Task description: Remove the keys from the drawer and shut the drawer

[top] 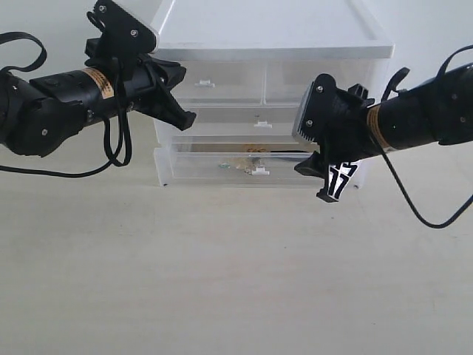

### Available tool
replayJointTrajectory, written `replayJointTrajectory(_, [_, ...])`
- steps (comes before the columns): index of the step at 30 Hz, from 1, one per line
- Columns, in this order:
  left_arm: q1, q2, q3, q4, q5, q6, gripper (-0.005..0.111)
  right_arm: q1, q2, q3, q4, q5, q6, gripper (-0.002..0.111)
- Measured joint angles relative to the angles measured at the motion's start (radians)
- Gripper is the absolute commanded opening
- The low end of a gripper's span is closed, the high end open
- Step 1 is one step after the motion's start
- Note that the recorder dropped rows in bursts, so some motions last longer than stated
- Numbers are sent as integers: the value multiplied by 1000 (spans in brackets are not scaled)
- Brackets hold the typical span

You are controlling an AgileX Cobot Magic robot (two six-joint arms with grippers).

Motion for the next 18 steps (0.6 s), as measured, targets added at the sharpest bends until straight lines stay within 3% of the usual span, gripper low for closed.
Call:
replayJointTrajectory(12, [0,0,0,0,0,0,4,0,20,-13,0,-35,119,51])
replayJointTrajectory(18, [0,0,0,0,0,0,4,0,-29,-13,0,-96,363,51])
